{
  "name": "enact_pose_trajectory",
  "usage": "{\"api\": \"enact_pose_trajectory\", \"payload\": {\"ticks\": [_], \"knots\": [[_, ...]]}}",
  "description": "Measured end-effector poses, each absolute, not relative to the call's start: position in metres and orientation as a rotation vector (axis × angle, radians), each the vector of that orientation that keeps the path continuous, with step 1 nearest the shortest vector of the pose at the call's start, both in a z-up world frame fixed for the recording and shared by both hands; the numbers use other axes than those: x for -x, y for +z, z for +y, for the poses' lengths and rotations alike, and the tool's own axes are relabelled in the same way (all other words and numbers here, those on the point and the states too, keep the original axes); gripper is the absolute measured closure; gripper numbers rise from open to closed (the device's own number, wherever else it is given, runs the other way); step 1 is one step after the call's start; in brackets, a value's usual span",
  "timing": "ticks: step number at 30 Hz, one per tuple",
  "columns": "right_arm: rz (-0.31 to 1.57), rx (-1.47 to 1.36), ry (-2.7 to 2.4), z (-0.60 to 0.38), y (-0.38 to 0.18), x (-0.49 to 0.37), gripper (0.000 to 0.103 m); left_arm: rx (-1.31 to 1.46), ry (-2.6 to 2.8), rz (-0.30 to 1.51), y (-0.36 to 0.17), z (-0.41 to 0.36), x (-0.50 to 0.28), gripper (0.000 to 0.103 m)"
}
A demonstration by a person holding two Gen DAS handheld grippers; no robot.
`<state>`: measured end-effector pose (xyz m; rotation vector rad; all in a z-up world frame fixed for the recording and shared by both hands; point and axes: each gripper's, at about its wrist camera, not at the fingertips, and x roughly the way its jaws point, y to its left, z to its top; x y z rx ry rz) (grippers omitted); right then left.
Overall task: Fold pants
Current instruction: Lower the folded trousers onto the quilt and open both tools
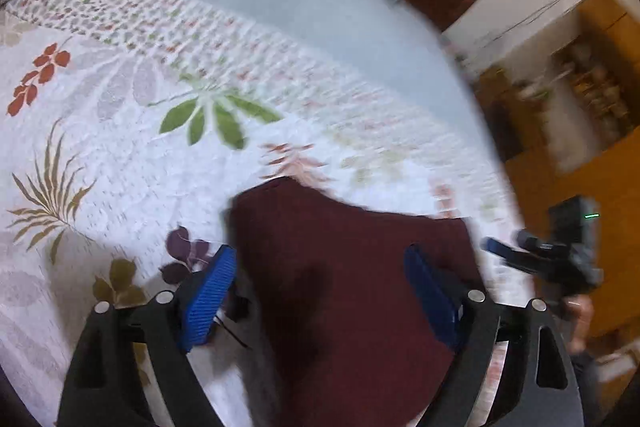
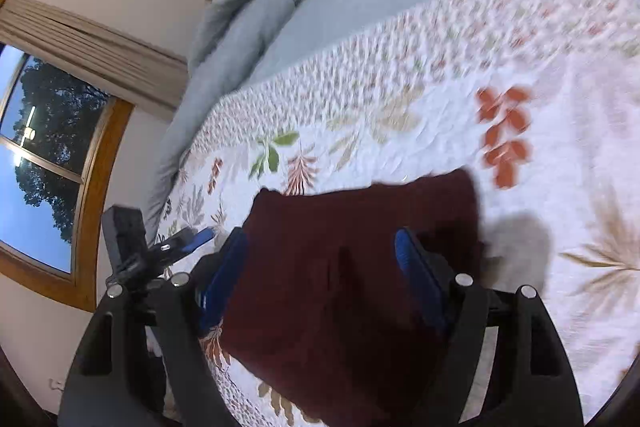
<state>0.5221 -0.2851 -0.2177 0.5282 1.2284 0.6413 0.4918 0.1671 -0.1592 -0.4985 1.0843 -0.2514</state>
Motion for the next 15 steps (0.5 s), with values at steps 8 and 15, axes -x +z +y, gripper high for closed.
{"api": "enact_pose_trajectory", "payload": {"ticks": [8, 15], "knots": [[1.267, -0.558, 0.57, -0.305, -0.246, -0.508, 0.036, 0.438, -0.13, 1.174, -0.192, 0.171, -0.481, 0.02], [1.178, -0.515, 0.782, -0.291, -0.209, -0.41, 0.034, 0.315, -0.231, 1.022, -0.162, 0.141, -0.392, 0.013]]}}
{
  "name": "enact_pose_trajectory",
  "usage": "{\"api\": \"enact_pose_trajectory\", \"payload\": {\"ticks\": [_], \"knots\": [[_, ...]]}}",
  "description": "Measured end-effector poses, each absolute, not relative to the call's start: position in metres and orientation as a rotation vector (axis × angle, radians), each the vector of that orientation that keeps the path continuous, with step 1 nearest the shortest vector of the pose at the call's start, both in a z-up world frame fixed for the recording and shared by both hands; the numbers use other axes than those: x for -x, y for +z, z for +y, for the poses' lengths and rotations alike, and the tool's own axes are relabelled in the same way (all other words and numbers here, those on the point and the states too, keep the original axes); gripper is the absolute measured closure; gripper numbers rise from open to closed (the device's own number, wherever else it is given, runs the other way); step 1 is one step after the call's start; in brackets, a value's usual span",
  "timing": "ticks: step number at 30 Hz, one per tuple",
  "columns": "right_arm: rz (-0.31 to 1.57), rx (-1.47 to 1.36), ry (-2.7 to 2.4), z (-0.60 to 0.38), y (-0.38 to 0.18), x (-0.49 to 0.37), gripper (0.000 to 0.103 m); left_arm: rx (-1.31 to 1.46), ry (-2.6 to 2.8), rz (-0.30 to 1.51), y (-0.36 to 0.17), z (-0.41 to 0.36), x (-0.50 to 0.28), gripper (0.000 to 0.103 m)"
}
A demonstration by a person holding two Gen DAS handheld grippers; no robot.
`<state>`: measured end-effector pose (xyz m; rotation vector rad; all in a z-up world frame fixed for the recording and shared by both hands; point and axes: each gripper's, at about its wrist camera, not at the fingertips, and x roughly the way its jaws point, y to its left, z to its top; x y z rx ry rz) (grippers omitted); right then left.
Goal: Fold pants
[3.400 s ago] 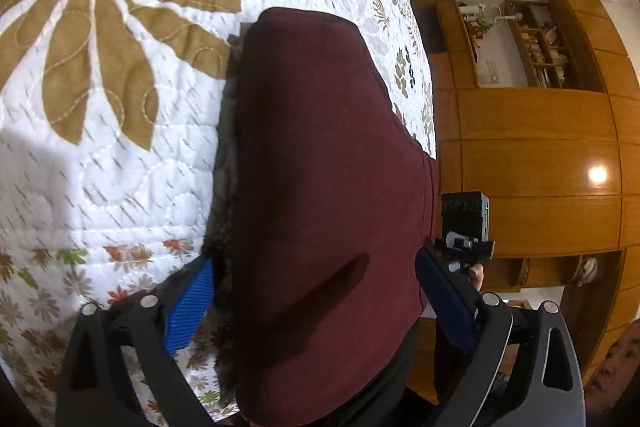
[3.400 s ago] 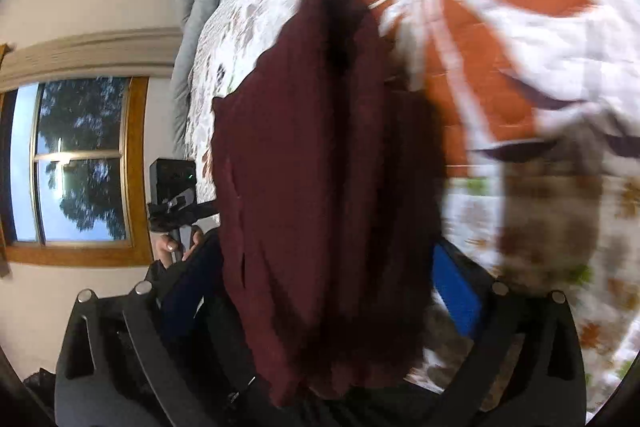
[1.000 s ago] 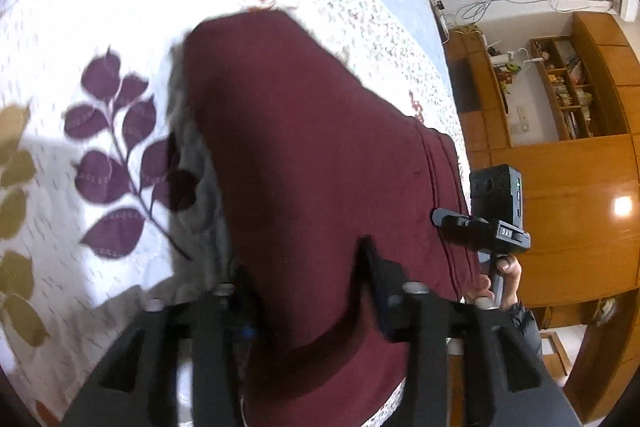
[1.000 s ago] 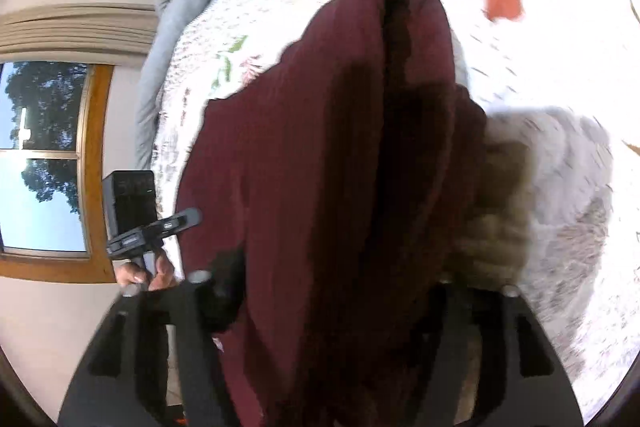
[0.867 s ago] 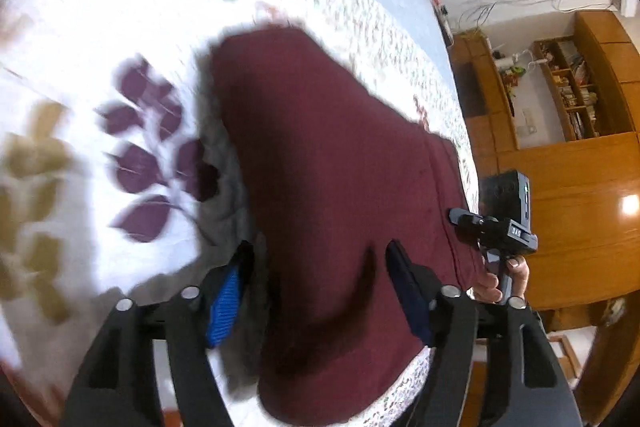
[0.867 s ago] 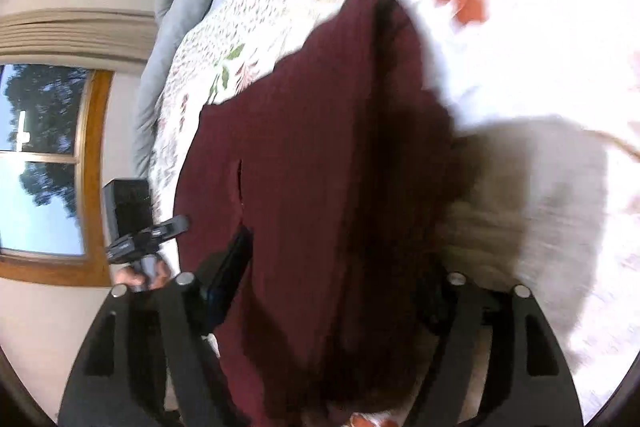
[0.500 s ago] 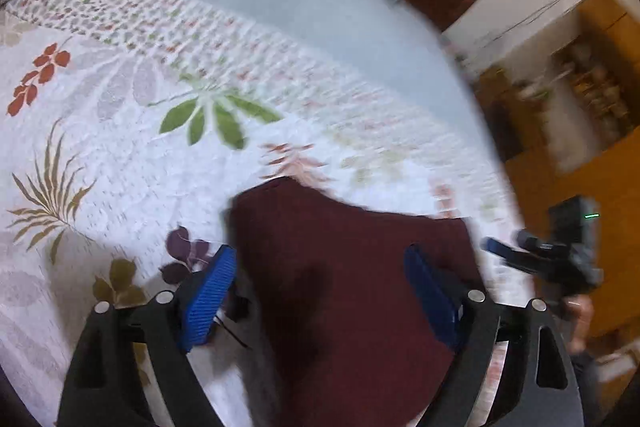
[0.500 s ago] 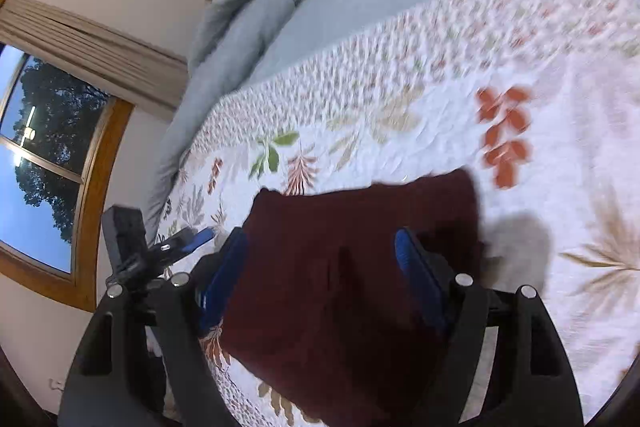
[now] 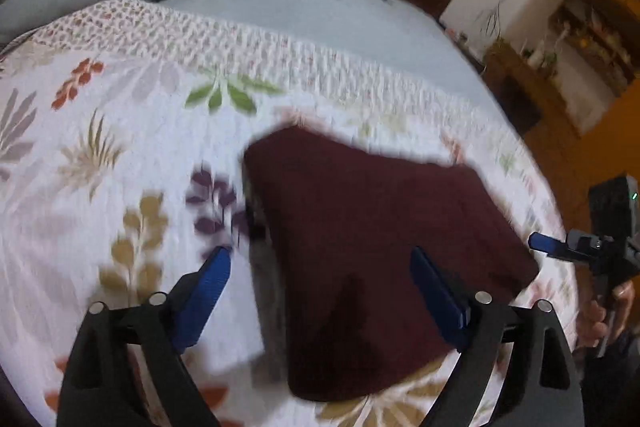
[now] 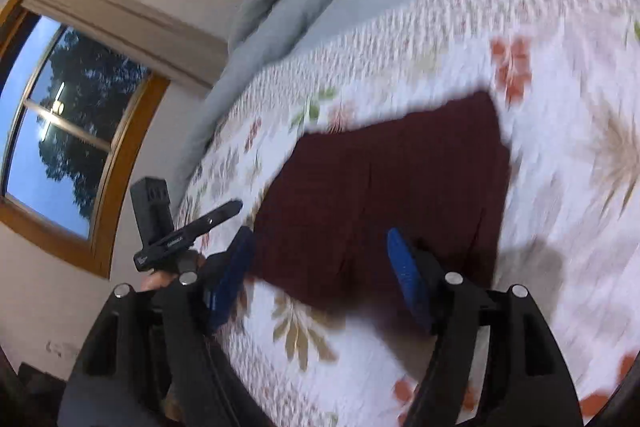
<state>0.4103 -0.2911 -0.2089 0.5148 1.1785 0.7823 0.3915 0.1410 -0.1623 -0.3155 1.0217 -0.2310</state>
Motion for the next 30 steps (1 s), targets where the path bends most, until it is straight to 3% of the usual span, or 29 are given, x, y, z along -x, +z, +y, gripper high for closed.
{"api": "enact_pose_trajectory", "payload": {"ticks": [5, 6, 7, 9, 10, 13, 17, 20, 30], "knots": [[1.202, -0.601, 0.682, -0.306, -0.26, -0.403, 0.053, 0.419, -0.228, 1.11, -0.211, 0.139, -0.387, 0.016], [1.202, -0.595, 0.676, -0.306, -0.257, -0.403, 0.053, 0.451, -0.23, 1.106, -0.211, 0.142, -0.385, 0.016], [1.199, -0.562, 0.663, -0.305, -0.249, -0.4, 0.049, 0.472, -0.22, 1.105, -0.207, 0.146, -0.381, 0.017], [1.18, -0.486, 0.629, -0.299, -0.229, -0.391, 0.027, 0.438, -0.17, 1.092, -0.191, 0.147, -0.367, 0.015], [1.126, -0.445, 0.583, -0.297, -0.208, -0.379, 0.011, 0.399, -0.117, 1.067, -0.177, 0.147, -0.355, 0.006], [0.996, -0.289, 0.412, -0.292, -0.163, -0.332, 0.002, 0.261, -0.011, 0.935, -0.128, 0.136, -0.305, 0.004], [0.913, -0.109, 0.178, -0.268, -0.135, -0.256, 0.002, 0.102, 0.06, 0.79, -0.071, 0.102, -0.226, 0.004], [0.964, 0.063, 0.218, -0.245, -0.129, -0.198, 0.002, -0.013, 0.17, 0.797, -0.045, 0.075, -0.183, 0.004], [0.828, 0.049, 0.177, -0.229, -0.054, -0.066, 0.002, 0.088, -0.014, 0.727, 0.023, 0.052, -0.048, 0.004]]}}
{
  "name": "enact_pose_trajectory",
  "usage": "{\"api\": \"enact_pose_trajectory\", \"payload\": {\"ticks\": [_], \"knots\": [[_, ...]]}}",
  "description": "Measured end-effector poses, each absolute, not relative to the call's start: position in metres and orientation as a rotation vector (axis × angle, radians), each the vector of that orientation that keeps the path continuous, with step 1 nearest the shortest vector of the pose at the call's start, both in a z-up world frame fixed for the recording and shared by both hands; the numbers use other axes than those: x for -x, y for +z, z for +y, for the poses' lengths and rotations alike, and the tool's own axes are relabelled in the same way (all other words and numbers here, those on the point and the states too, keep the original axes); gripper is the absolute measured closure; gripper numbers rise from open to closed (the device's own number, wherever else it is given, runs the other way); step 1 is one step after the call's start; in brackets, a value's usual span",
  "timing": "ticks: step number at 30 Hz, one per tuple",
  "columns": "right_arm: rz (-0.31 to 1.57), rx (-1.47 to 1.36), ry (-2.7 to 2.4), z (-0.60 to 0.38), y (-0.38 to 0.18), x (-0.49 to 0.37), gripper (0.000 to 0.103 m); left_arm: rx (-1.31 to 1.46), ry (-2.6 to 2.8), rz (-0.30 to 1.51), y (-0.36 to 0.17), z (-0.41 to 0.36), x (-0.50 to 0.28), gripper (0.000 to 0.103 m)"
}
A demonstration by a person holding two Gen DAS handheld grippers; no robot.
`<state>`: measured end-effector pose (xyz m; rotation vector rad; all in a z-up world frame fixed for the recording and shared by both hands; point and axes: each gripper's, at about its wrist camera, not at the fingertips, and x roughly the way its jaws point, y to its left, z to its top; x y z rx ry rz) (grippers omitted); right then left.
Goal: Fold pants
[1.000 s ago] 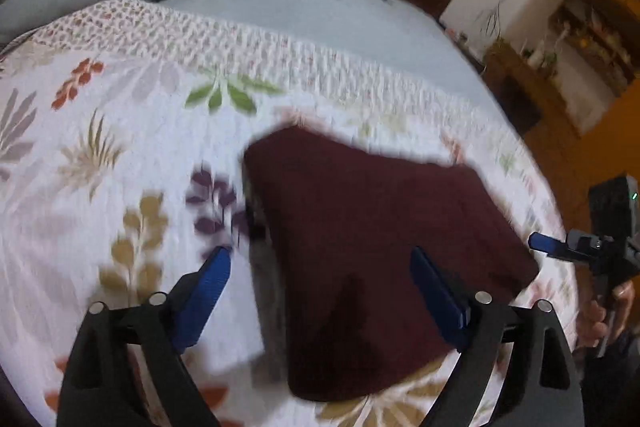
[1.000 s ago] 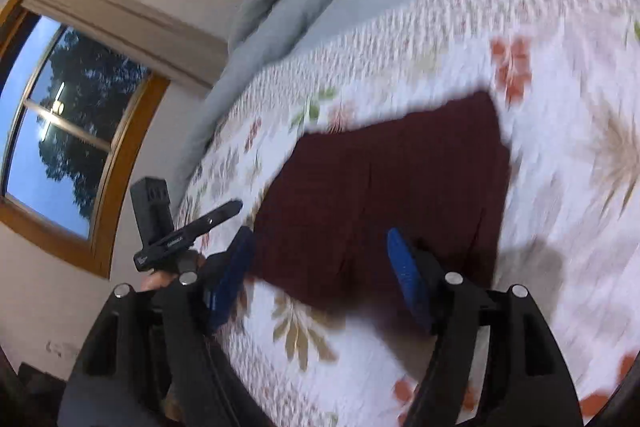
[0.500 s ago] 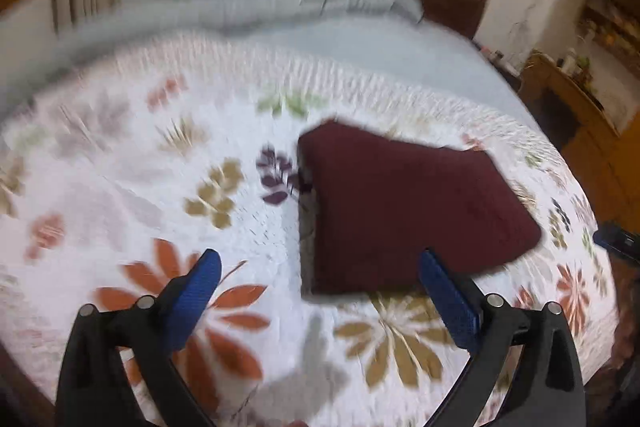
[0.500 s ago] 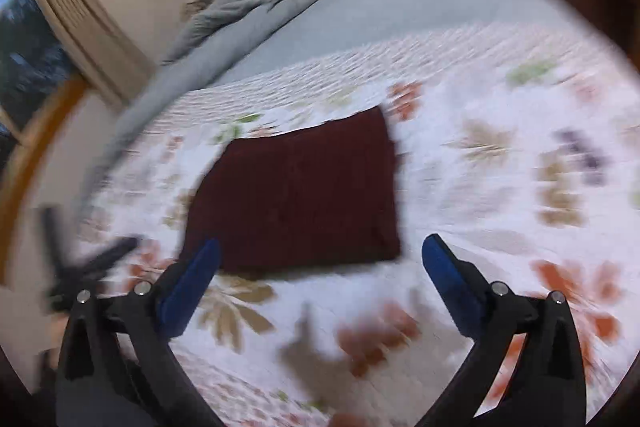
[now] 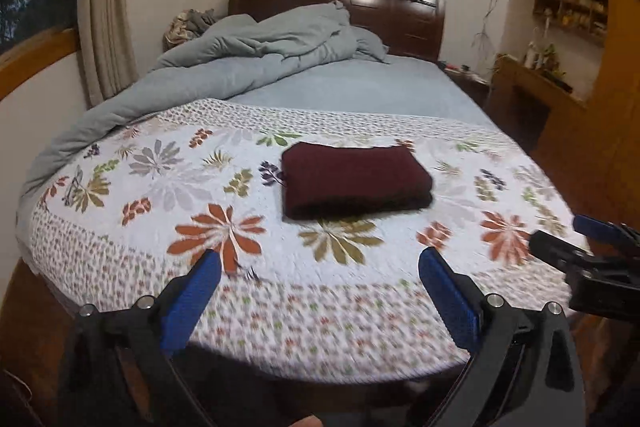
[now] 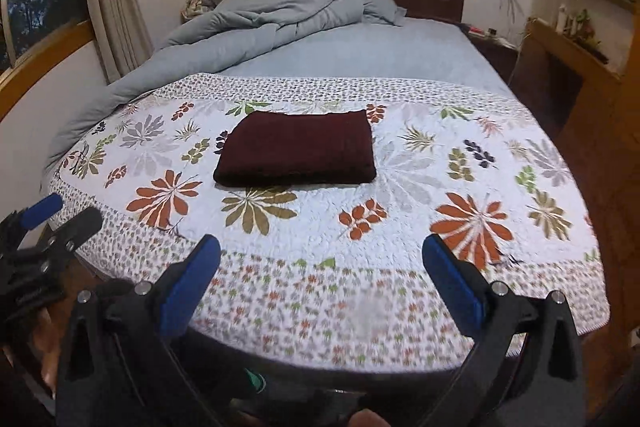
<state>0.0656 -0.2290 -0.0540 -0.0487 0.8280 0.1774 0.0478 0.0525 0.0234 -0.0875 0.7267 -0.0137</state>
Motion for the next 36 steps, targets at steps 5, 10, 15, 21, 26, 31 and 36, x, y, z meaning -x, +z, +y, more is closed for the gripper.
{"api": "enact_pose_trajectory", "payload": {"ticks": [5, 10, 15, 21, 26, 31, 36], "knots": [[0.766, 0.078, 0.15, -0.226, -0.028, -0.019, 0.003, 0.083, -0.021, 0.683, 0.046, 0.047, -0.002, 0.004], [0.742, 0.086, 0.143, -0.225, -0.017, 0.002, 0.003, 0.073, 0.02, 0.659, 0.057, 0.05, 0.017, 0.004], [0.704, 0.113, 0.12, -0.224, -0.007, 0.01, 0.003, 0.085, 0.018, 0.661, 0.055, 0.051, 0.018, 0.004], [0.686, 0.127, 0.105, -0.222, -0.006, 0.01, 0.003, 0.086, 0.011, 0.692, 0.044, 0.05, 0.008, 0.004], [0.695, 0.12, 0.116, -0.223, -0.01, 0.009, 0.002, 0.083, 0.013, 0.697, 0.041, 0.047, 0.008, 0.004], [0.693, 0.114, 0.114, -0.225, -0.009, 0.01, 0.002, 0.071, 0.009, 0.698, 0.042, 0.042, 0.009, 0.004], [0.69, 0.111, 0.11, -0.228, -0.009, 0.012, 0.002, 0.074, 0.007, 0.705, 0.041, 0.04, 0.009, 0.004]]}}
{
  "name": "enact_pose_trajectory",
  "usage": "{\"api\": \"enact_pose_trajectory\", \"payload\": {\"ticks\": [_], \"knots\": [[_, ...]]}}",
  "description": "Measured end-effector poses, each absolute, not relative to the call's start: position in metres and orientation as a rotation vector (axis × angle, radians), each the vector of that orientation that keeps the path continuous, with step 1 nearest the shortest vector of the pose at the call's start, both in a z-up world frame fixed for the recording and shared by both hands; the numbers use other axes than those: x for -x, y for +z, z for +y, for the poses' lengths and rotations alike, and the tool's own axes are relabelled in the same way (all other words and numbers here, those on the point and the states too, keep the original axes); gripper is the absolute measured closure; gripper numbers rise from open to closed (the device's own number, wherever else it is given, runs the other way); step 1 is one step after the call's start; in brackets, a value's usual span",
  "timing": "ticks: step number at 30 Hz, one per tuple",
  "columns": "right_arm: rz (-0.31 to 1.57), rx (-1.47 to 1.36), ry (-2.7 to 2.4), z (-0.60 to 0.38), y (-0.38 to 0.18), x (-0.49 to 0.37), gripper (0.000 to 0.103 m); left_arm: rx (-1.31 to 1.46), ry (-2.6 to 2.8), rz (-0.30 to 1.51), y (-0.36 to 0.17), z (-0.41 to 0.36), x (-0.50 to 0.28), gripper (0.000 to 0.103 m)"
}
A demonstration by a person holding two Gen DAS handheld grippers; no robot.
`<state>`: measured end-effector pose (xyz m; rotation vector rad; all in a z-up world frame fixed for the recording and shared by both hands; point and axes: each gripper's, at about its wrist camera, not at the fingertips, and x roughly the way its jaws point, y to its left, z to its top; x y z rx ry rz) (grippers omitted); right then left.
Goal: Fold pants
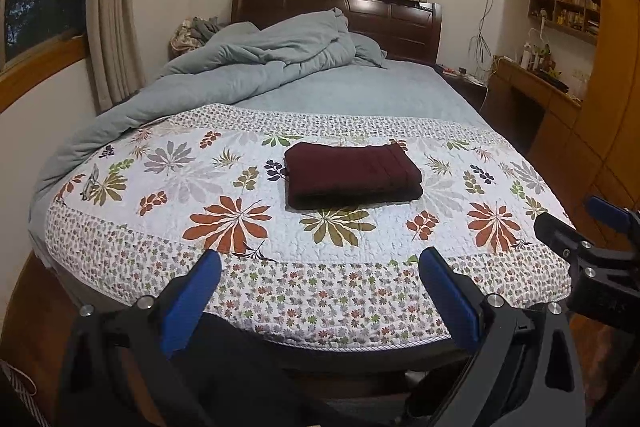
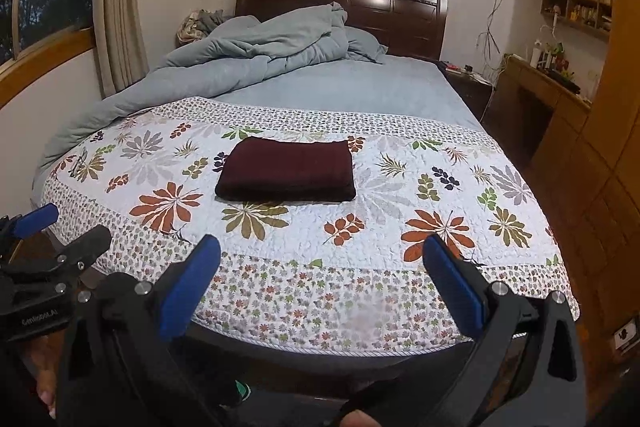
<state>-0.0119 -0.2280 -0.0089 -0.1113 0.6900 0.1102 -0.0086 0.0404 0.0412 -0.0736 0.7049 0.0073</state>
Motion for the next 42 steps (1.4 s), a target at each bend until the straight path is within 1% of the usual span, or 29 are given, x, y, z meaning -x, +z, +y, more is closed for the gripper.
{"api": "enact_pose_trajectory", "payload": {"ticks": [16, 28, 42], "knots": [[0.699, 0.092, 0.114, -0.231, -0.013, 0.012, 0.002, 0.086, 0.01, 0.724, 0.04, 0.038, 0.003, 0.004], [0.712, 0.077, 0.105, -0.232, -0.018, 0.009, 0.002, 0.045, 0.003, 0.65, 0.054, 0.031, 0.008, 0.004], [0.715, 0.077, 0.087, -0.232, -0.024, 0.003, 0.003, 0.021, 0.001, 0.621, 0.06, 0.026, 0.014, 0.004]]}}
